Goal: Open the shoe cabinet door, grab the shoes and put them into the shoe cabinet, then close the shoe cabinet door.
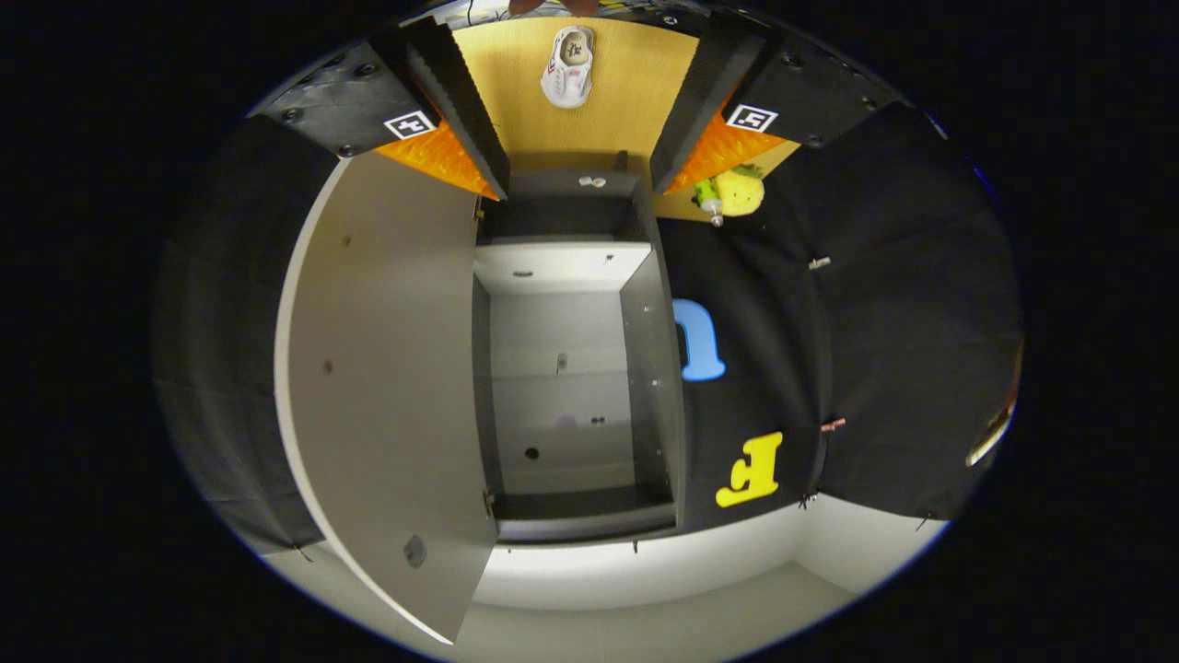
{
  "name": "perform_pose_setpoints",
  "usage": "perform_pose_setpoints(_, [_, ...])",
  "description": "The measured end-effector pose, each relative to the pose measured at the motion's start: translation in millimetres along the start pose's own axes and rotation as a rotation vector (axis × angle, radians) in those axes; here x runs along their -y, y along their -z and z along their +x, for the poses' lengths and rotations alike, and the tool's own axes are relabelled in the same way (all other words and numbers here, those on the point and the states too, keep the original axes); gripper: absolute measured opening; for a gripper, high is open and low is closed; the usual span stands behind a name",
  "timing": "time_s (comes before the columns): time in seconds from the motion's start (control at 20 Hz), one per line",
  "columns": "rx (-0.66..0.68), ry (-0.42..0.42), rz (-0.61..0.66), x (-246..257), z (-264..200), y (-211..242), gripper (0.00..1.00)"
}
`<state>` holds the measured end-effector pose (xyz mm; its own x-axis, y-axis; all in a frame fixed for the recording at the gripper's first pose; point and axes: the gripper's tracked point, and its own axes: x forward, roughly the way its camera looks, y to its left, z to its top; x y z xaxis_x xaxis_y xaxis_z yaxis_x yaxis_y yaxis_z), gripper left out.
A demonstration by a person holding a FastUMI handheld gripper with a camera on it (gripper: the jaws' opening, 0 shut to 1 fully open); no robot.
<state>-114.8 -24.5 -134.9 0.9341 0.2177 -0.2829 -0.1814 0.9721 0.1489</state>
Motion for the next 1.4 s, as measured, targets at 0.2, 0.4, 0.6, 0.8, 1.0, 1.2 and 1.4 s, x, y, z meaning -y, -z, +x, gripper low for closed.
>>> perform_pose_setpoints(0.2, [-0.188, 0.006, 0.004, -14, 30, 92, 0.99])
perform_pose_setpoints(0.4, [-0.368, 0.020, -0.005, -16, 50, 190, 0.99])
perform_pose_setpoints(0.6, [-0.516, 0.026, 0.030, -13, 70, 278, 0.99])
perform_pose_setpoints(0.8, [-0.583, 0.029, 0.006, -8, 103, 340, 0.99])
perform_pose_setpoints(1.0, [-0.581, 0.057, 0.061, 0, 136, 378, 0.90])
perform_pose_setpoints(1.2, [-0.428, 0.112, 0.066, 7, 176, 379, 0.69])
perform_pose_setpoints(1.4, [-0.329, 0.196, 0.058, 28, 203, 372, 0.59])
